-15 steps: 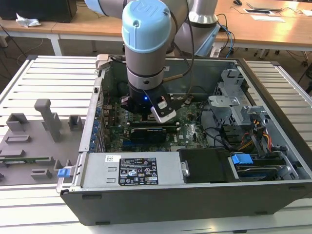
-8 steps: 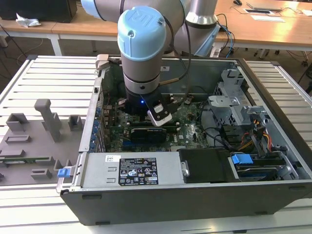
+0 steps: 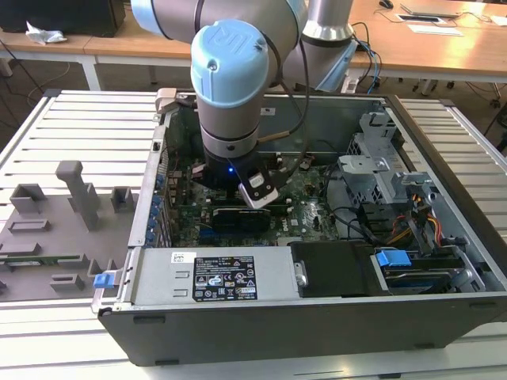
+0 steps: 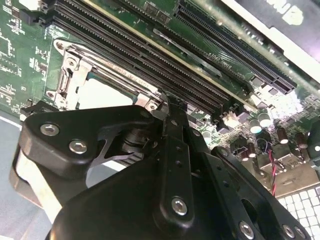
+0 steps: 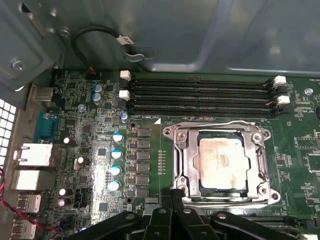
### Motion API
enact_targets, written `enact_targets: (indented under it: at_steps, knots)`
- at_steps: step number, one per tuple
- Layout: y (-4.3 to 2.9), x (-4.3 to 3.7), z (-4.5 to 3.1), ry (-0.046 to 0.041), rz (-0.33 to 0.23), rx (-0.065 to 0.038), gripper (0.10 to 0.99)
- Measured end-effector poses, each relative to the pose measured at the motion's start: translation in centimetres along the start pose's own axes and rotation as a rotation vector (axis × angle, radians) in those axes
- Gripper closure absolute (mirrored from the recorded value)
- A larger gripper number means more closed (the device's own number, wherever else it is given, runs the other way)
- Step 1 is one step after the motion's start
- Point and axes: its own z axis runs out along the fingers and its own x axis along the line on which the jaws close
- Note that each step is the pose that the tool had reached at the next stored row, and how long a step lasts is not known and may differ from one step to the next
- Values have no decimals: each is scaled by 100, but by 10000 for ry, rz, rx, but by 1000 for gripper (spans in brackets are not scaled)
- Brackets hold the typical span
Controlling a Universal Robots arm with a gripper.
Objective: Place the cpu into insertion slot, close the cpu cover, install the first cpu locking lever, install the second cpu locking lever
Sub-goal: 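Install the second cpu locking lever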
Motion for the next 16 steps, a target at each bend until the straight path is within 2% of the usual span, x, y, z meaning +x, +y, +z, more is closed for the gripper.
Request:
enact_targets:
  at_steps: [5,10,14,15,16]
  knots:
    - [-6,0,27,-3,0,-52,980]
    - [-9,0,35,-1,1,-52,980]
    - [18,-3,-51,-1,0,-45,980]
    - [32,-5,-95,-1,1,-39,980]
    - [52,-7,-161,-2,7,29,980]
